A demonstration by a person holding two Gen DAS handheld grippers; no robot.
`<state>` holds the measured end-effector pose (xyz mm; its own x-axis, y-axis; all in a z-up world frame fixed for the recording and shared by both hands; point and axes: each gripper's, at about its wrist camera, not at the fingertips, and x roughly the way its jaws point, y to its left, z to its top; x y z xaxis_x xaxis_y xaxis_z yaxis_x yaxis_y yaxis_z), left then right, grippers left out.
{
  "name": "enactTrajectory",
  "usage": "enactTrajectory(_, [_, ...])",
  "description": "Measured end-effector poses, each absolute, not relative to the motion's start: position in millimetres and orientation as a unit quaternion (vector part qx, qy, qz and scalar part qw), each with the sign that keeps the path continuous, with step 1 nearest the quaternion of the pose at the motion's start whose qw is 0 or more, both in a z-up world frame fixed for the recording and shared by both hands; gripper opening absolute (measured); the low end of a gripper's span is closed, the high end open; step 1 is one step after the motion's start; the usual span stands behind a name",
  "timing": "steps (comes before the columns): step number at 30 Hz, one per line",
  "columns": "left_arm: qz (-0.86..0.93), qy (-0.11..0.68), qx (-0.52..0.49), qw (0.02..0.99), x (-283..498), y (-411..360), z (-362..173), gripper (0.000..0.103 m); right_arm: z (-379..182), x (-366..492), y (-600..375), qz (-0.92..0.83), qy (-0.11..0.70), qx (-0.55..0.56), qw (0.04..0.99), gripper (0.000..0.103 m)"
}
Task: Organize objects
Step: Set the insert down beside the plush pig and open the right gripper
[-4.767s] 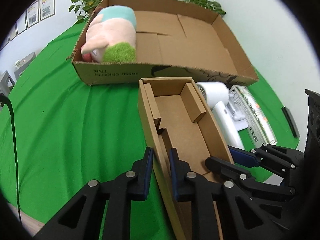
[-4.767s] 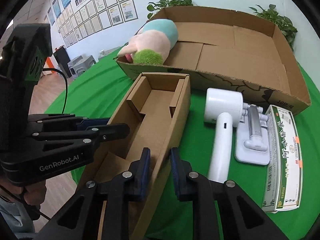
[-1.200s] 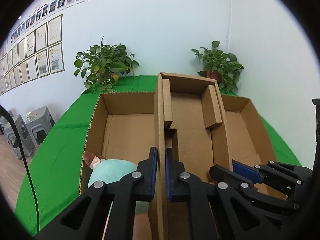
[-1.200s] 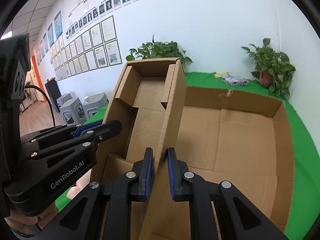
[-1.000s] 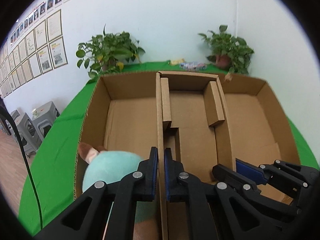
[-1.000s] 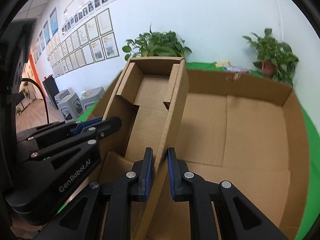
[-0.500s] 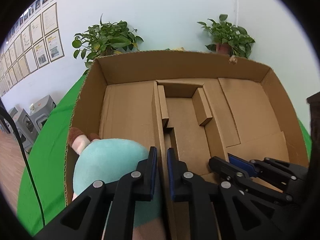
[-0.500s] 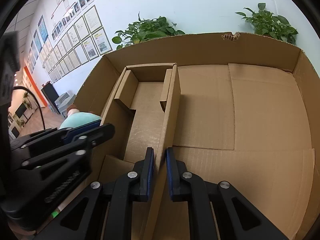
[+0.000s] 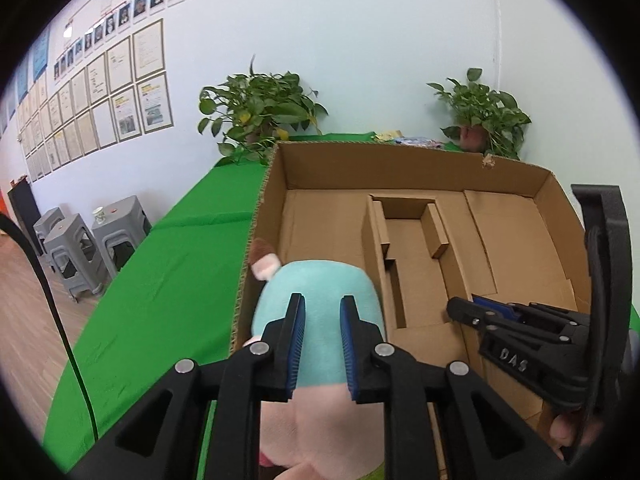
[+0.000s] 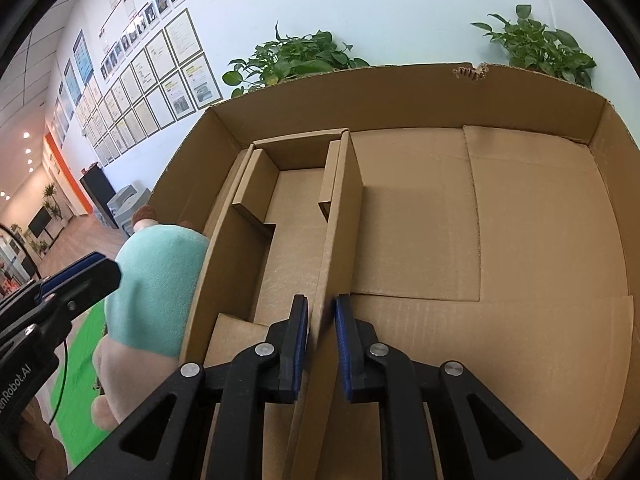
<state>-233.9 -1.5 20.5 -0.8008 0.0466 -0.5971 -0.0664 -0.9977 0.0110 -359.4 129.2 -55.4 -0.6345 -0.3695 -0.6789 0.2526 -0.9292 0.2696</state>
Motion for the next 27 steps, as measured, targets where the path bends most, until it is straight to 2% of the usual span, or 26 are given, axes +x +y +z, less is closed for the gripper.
enactTrajectory(3, [0.954,0.014,-0.299,0.029,-224,-6,25,0.018,-45,-348,131,-0.906,-0.068,0.381,0.174,0.016])
enactTrajectory(4, [0.956,0.015,-0.292,0.028,-219,-6,28,0.027,-41,-341,131,-0.909,-0.059,0.374,0.172,0.023])
enactTrajectory(5, [0.958,0.015,-0.284,0.028,-214,-7,30,0.043,-37,-333,132,-0.913,-0.05,0.368,0.167,0.03])
enactTrajectory(6, [0.962,0.014,-0.271,0.028,-207,-7,32,0.053,-33,-321,133,-0.918,-0.04,0.359,0.163,0.048])
enactTrajectory(7, [0.966,0.012,-0.259,0.025,-200,-7,34,0.068,-31,-308,136,-0.922,-0.035,0.351,0.16,0.065])
enactTrajectory(8, [0.968,0.011,-0.25,0.02,-195,-6,36,0.075,-29,-295,139,-0.926,-0.033,0.344,0.155,0.071])
enactTrajectory(10, [0.973,0.013,-0.229,0.01,-181,-4,37,0.082,-25,-262,145,-0.933,-0.028,0.328,0.144,0.084])
enactTrajectory(11, [0.975,0.014,-0.223,0.01,-175,-2,36,0.082,-23,-245,147,-0.937,-0.021,0.32,0.136,0.088])
enactTrajectory(13, [0.975,0.018,-0.221,0.018,-165,5,31,0.082,-19,-211,149,-0.95,0.002,0.291,0.115,0.103])
enactTrajectory(17, [0.972,0.015,-0.233,0.033,-148,16,22,0.082,-17,-162,151,-0.96,0.032,0.263,0.093,0.103])
enactTrajectory(26, [0.976,0.044,-0.21,0.04,-111,33,23,0.081,-14,-116,186,-0.965,0.009,0.254,0.07,0.102])
enactTrajectory(27, [0.976,0.044,-0.211,0.04,-109,33,23,0.081,-14,-112,191,-0.964,0.005,0.255,0.07,0.1])
